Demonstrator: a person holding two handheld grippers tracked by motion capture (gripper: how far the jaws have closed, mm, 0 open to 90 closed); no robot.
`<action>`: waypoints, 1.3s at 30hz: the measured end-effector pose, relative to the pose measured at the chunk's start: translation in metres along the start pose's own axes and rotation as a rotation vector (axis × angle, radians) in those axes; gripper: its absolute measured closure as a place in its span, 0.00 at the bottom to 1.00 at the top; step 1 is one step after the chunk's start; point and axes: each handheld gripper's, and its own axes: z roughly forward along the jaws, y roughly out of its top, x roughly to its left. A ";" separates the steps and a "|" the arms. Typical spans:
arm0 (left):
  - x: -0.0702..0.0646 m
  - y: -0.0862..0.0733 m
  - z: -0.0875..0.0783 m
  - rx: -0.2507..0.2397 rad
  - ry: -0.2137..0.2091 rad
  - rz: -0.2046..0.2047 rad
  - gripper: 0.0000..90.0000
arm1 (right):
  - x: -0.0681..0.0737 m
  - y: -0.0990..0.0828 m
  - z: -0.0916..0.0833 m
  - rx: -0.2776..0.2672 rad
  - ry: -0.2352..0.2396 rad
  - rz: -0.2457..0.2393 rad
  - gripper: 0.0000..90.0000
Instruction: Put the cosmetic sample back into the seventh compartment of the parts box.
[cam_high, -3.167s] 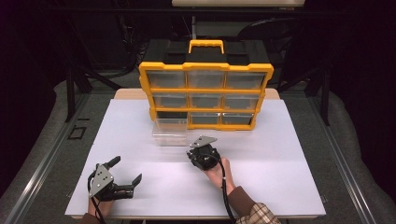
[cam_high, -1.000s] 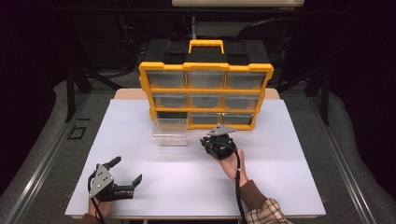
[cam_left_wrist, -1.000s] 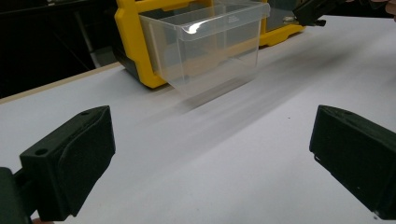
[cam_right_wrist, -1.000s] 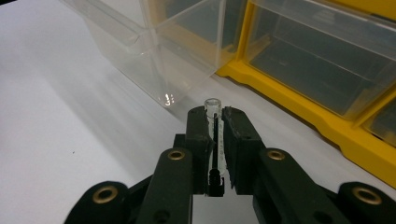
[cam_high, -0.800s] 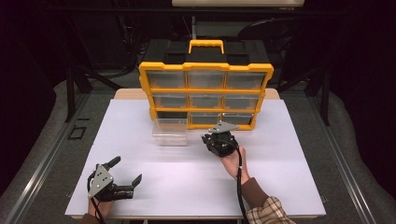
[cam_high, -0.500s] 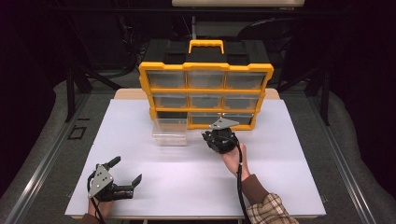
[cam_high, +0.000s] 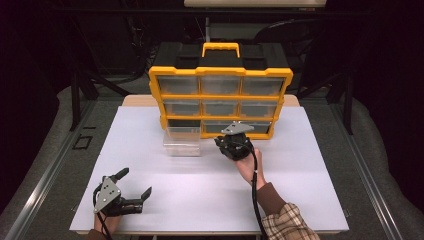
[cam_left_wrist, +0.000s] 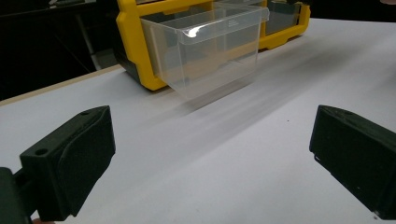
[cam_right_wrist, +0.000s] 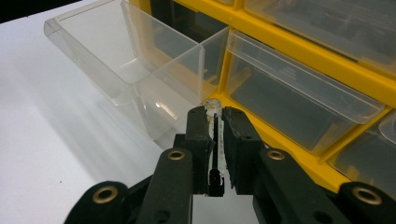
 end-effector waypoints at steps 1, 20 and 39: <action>0.000 0.000 0.000 0.002 0.001 0.000 0.00 | 0.000 0.000 0.000 0.000 0.000 0.000 0.90; 0.001 0.000 0.000 0.002 0.000 0.000 0.00 | -0.002 0.007 -0.002 -0.006 -0.015 -0.013 0.90; 0.000 0.000 0.001 0.003 0.000 -0.003 0.00 | -0.001 0.028 -0.011 -0.033 -0.024 -0.046 0.90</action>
